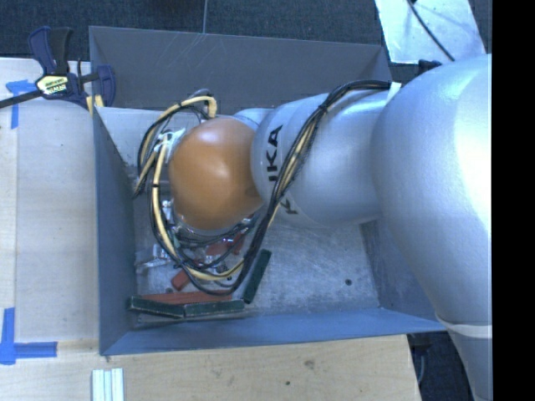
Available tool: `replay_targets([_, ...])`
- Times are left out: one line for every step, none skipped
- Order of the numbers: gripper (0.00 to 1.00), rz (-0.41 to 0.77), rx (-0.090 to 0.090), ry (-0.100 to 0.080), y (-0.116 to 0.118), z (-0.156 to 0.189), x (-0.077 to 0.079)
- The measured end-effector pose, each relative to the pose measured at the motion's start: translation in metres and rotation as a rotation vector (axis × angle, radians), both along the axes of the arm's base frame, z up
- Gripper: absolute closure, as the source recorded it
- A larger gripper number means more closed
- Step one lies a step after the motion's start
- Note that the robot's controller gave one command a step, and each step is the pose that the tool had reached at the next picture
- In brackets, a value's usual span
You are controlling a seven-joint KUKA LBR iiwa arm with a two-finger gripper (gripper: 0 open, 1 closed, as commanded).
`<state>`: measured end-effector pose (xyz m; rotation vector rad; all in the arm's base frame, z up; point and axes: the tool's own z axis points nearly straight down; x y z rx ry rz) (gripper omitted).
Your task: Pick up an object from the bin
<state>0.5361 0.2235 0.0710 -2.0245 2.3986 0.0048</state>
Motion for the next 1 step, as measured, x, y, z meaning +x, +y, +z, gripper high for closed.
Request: replay_targets([1.0,-0.006,0.0,-0.002,-0.0015,0.002,0.0014])
